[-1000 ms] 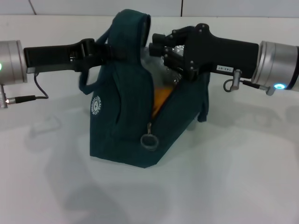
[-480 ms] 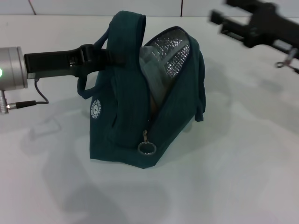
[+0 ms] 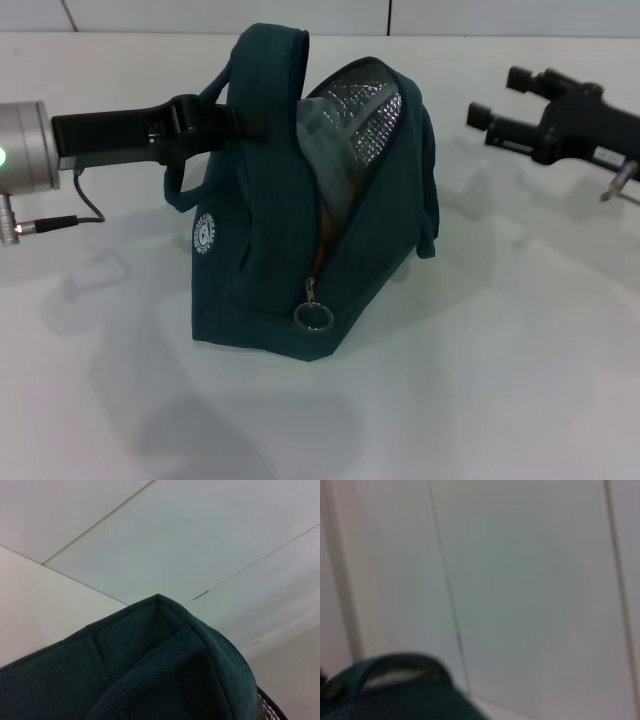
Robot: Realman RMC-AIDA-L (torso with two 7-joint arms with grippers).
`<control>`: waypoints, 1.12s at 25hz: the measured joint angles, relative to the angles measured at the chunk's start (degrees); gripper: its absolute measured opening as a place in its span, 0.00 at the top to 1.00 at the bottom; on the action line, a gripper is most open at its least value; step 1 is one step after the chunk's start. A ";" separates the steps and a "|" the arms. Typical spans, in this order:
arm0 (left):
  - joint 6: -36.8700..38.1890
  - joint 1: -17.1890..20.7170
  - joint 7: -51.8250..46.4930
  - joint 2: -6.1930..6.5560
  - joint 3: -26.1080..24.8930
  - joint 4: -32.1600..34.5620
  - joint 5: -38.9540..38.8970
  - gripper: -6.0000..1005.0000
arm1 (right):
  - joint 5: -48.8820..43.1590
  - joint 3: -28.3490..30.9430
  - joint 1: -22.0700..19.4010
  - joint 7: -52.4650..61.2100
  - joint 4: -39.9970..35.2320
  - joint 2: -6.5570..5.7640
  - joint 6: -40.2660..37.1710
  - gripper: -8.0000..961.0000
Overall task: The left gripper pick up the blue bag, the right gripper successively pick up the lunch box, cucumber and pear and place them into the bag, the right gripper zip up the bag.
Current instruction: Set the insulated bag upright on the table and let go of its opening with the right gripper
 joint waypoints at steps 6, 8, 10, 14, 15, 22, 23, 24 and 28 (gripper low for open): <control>-0.05 -0.09 0.00 -0.04 0.00 0.00 -0.01 0.90 | -3.51 -0.09 0.38 0.05 -0.52 1.64 0.13 0.16; -0.05 -0.24 0.00 -0.04 0.00 0.00 -0.01 0.90 | -3.79 -0.09 0.89 0.04 -0.26 1.71 0.41 0.16; -0.05 -0.31 0.00 -0.05 0.00 0.00 -0.01 0.90 | -3.83 -0.12 1.73 -0.01 0.26 1.74 0.46 0.16; -0.05 -0.32 0.00 -0.05 0.00 -0.01 -0.01 0.90 | -3.88 -0.39 3.09 -0.36 0.67 1.79 1.13 0.17; -0.05 -0.32 0.00 -0.06 0.00 0.00 -0.01 0.90 | -3.90 -0.66 3.40 -0.40 0.68 1.81 1.73 0.17; -0.06 -0.30 0.00 -0.13 0.00 -0.05 -0.09 0.90 | -3.92 -5.07 5.21 -1.53 0.72 2.10 5.53 0.23; -0.06 -0.29 0.00 -0.13 0.00 -0.05 -0.10 0.90 | -3.92 -5.49 5.36 -1.62 0.73 2.17 5.93 0.24; -0.08 -0.26 0.00 -0.14 0.00 -0.06 -0.11 0.90 | -3.92 -5.86 5.49 -1.86 0.74 2.25 6.29 0.28; -0.12 -0.11 0.00 -0.21 0.00 -0.08 -0.14 0.90 | -3.92 -6.47 5.58 -3.26 0.51 2.37 6.20 0.48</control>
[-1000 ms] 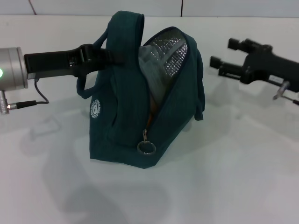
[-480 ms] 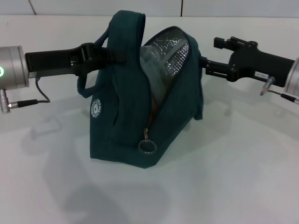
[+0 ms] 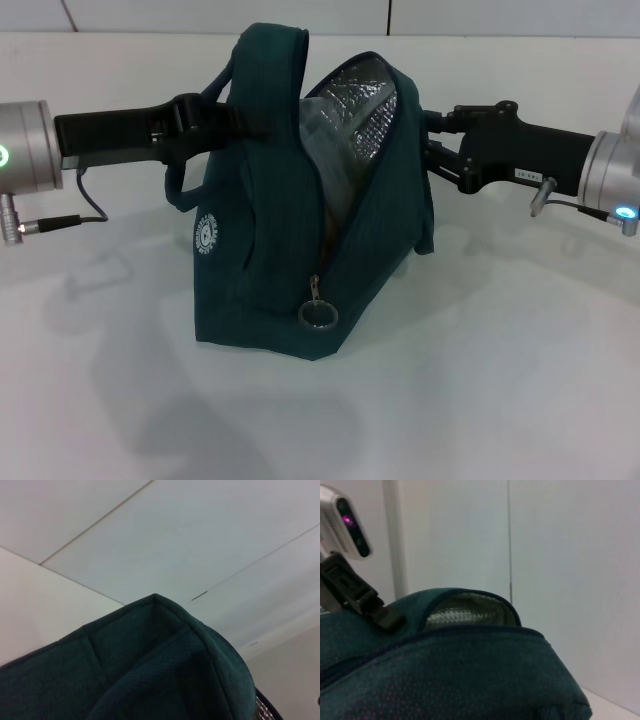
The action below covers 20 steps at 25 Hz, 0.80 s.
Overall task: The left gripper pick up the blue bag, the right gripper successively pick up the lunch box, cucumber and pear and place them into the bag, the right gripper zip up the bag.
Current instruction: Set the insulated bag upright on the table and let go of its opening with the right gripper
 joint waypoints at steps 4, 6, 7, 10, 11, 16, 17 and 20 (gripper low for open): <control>-0.02 0.02 0.00 0.02 0.00 -0.01 0.00 0.90 | 0.38 -0.34 0.02 -0.72 -0.26 0.01 -0.47 0.67; -0.02 -0.01 0.00 0.04 0.00 -0.01 0.00 0.90 | 0.41 -0.27 -0.06 -0.95 -0.35 0.01 -0.47 0.75; -0.02 -0.06 0.03 0.04 0.00 -0.01 0.00 0.90 | 0.42 -0.17 -0.17 -1.08 -0.48 0.01 -0.47 0.78; -0.02 -0.15 0.27 0.05 0.00 -0.01 0.00 0.90 | 0.44 -0.02 -0.48 -1.22 -0.89 -0.01 -0.47 0.87; -0.02 -0.15 0.32 0.06 0.00 0.00 0.00 0.90 | 0.52 0.03 -0.58 -1.23 -1.14 -0.08 -0.52 0.90; 0.23 -0.25 0.37 -0.04 0.45 -0.01 -0.58 0.90 | 1.10 2.73 -3.26 -1.24 -4.86 -0.36 -2.88 0.92; 0.39 -0.25 0.40 -0.09 1.02 -0.01 -1.40 0.90 | 1.17 4.19 -4.05 -1.12 -5.94 -0.43 -4.22 0.92; 0.53 0.08 0.68 -0.16 3.99 -0.07 -5.03 0.90 | 1.28 8.46 -5.39 -0.31 -8.18 -0.64 -7.44 0.92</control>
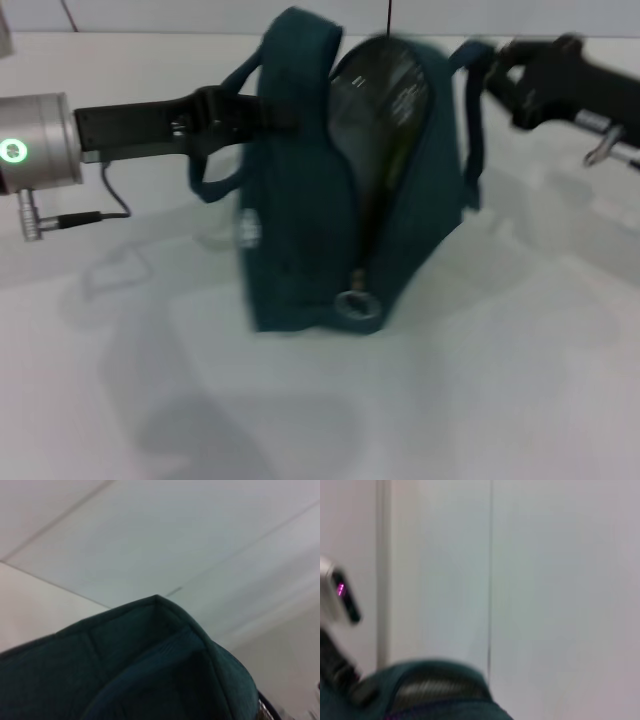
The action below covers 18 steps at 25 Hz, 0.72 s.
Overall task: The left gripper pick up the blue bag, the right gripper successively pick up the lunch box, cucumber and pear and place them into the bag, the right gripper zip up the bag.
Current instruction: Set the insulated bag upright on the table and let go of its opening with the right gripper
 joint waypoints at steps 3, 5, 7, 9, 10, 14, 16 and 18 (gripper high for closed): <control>0.01 0.02 0.22 -0.04 3.63 -0.07 -3.37 0.90 | 0.01 3.10 -1.46 1.30 -2.52 -0.25 -1.99 0.92; 0.00 -0.15 0.41 -0.08 6.28 -0.55 -6.13 0.90 | 0.00 3.76 -2.51 2.43 -4.27 -0.62 -2.39 0.91; -0.14 -0.27 0.85 -0.12 8.63 -1.46 -8.82 0.90 | -0.05 3.85 -3.25 3.22 -5.22 -0.95 -2.44 0.91; -0.39 -0.33 1.31 -0.23 10.59 -2.62 -10.92 0.90 | -0.33 3.87 -3.98 3.95 -5.69 -1.27 -2.48 0.91; -0.52 -0.35 1.68 -0.28 11.48 -3.44 -12.00 0.90 | -0.36 3.87 -4.18 4.10 -5.66 -1.33 -2.51 0.91; -1.71 -0.38 4.88 -0.38 15.88 -7.24 -17.00 0.90 | -0.42 3.69 -5.44 4.19 -5.44 -1.37 -2.62 0.90; -3.39 -0.38 6.37 -0.38 18.19 -8.67 -18.17 0.90 | -0.47 3.58 -5.74 4.21 -5.37 -1.37 -2.67 0.90; -4.78 -0.32 7.05 -0.39 19.36 -9.63 -18.27 0.90 | -0.67 3.50 -5.98 4.33 -5.31 -1.40 -2.69 0.90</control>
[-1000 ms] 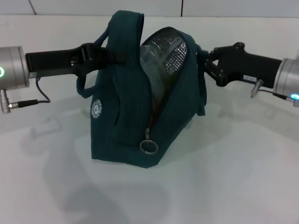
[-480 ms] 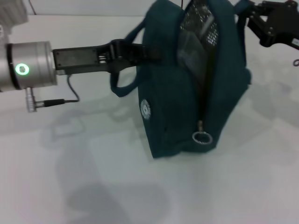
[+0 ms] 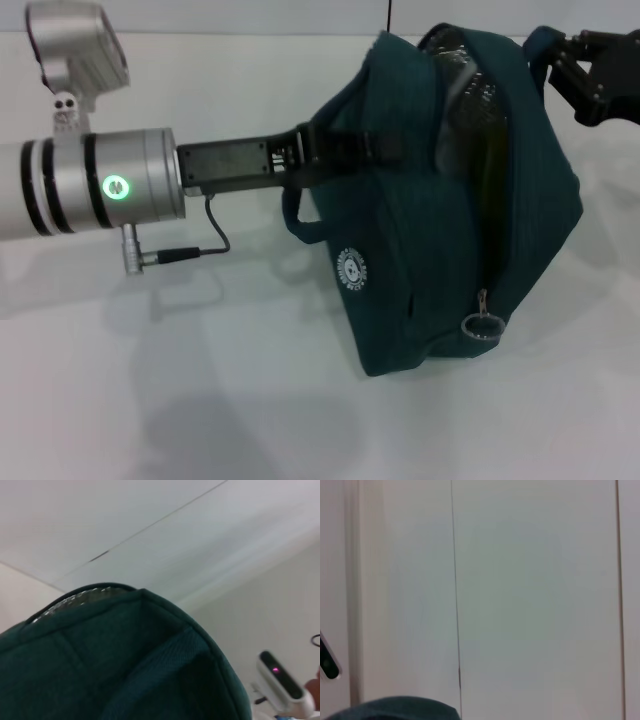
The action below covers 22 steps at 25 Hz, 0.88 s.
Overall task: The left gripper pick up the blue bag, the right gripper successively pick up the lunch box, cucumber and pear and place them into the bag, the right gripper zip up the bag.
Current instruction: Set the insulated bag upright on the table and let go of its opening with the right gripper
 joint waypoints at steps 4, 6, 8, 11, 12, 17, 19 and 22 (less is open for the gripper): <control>-1.48 -0.57 2.27 -0.13 0.29 -3.71 -0.41 0.90 | -0.50 0.12 -0.45 0.32 -0.02 -0.15 -0.01 0.89; -1.74 -0.95 2.76 -0.13 0.30 -4.81 -0.53 0.90 | -0.52 0.17 -0.46 0.38 -0.01 -0.35 -0.01 0.89; -2.25 -1.37 3.27 -0.14 0.32 -5.99 -0.54 0.90 | -0.53 0.14 -0.44 0.42 0.03 -0.46 0.04 0.89; -3.32 -1.49 3.74 -0.16 0.33 -6.74 -0.54 0.90 | -1.02 0.03 -0.15 0.43 0.29 -0.47 0.40 0.88; -3.66 -1.48 3.85 -0.16 0.34 -6.99 -0.54 0.90 | -1.29 0.10 -0.05 0.44 0.46 -0.45 0.54 0.88; -4.86 -1.27 4.10 0.07 0.23 -7.92 -0.56 0.90 | -1.91 0.17 0.06 0.45 0.93 0.04 1.05 0.88; -5.11 -1.08 4.16 0.13 0.08 -7.94 -0.56 0.90 | -1.95 -0.01 0.06 0.46 1.20 0.05 0.78 0.87; -5.19 -0.97 4.53 0.23 -0.08 -7.97 -0.56 0.90 | -2.01 -0.05 -0.18 0.46 1.39 0.05 0.45 0.87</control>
